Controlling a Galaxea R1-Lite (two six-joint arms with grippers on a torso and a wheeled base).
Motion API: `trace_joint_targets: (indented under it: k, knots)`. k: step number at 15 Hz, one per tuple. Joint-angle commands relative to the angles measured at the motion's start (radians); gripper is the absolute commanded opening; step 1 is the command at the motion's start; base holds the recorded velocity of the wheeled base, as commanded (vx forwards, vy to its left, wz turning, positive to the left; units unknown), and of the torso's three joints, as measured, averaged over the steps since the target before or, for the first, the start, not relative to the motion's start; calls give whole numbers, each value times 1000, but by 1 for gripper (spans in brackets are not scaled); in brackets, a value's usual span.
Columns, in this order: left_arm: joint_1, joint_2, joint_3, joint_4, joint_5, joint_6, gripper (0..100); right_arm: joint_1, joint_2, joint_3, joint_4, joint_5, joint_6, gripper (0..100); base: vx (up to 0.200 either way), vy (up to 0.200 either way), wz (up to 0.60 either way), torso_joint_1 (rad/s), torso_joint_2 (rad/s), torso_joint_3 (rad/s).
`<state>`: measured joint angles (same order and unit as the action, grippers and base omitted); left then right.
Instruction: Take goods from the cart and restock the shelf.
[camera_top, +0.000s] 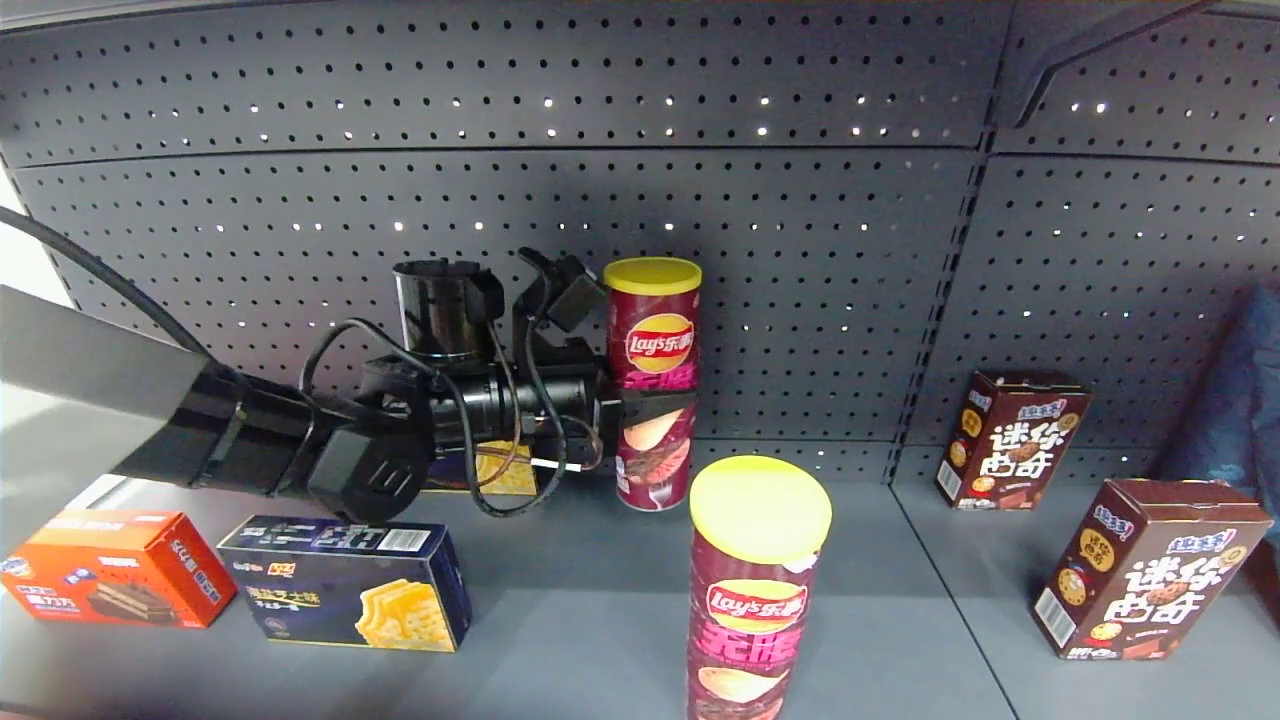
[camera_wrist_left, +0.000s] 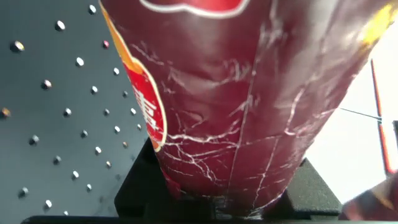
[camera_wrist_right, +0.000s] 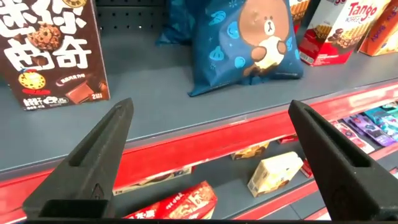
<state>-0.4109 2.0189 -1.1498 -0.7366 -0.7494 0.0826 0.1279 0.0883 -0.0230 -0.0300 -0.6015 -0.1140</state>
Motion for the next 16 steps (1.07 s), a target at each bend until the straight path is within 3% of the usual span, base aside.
trace_joint_targets:
  k: [1, 2, 5, 8, 16]
  knots:
    - [0, 57, 4, -52, 2, -3, 0, 1, 5, 0, -1, 0, -1, 100, 0, 0, 0, 0, 0, 0]
    - [0, 78, 7, -86, -1, -3, 0, 1, 5, 0, -1, -1, -1, 100, 0, 0, 0, 0, 0, 0]
    - [-26, 104, -38, -99, 2, -55, 0, 1, 5, 2, -2, -1, -3, 100, 0, 0, 0, 0, 0, 0]
    - [-43, 144, -77, -102, -1, -58, 0, 1, 5, 2, -2, -1, -3, 100, 0, 0, 0, 0, 0, 0]
    - [-54, 187, -79, -118, -2, -58, 0, 1, 5, 2, -2, -1, -1, 100, 0, 0, 0, 0, 0, 0]
